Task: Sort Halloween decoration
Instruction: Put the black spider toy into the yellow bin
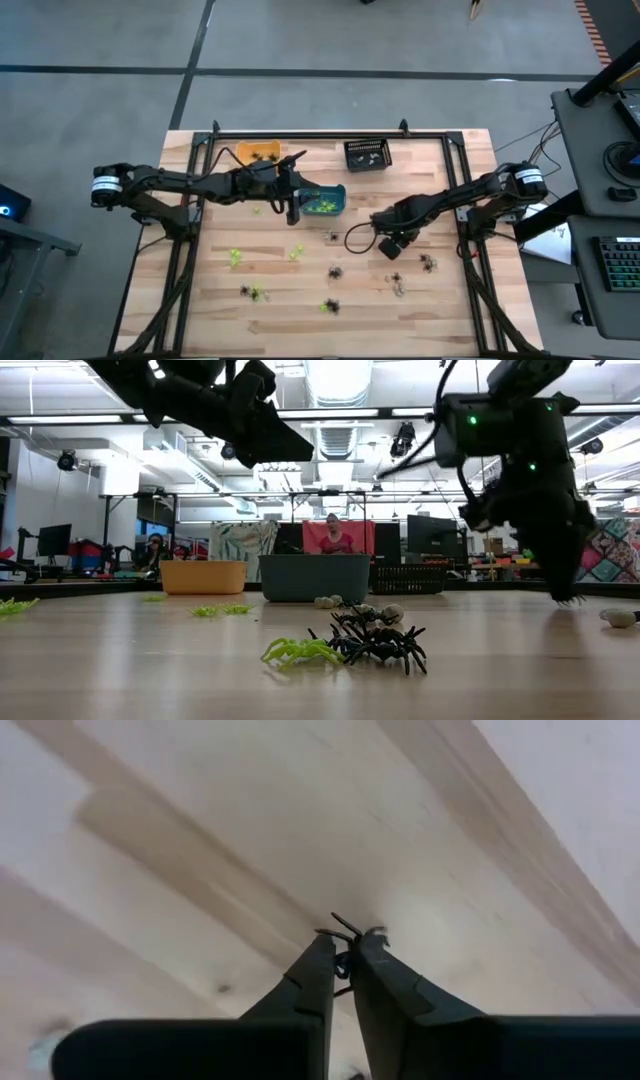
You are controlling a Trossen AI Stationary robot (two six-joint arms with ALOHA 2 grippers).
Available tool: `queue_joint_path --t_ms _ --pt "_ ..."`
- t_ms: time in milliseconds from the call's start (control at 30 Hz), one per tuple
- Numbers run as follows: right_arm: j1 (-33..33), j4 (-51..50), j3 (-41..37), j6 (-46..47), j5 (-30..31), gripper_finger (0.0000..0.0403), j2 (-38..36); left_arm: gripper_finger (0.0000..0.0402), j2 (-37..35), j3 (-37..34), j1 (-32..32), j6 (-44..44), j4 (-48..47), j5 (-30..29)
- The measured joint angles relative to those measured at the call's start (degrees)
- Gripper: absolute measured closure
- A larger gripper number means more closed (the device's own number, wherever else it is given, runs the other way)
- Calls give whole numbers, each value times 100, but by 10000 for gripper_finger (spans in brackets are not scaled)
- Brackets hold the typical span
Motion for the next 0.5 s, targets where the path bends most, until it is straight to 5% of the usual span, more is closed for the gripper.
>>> queue_joint_path --t_ms 500 --pt "-161 302 547 -1290 408 376 -931 283 -980 -1 -331 327 -1 0"
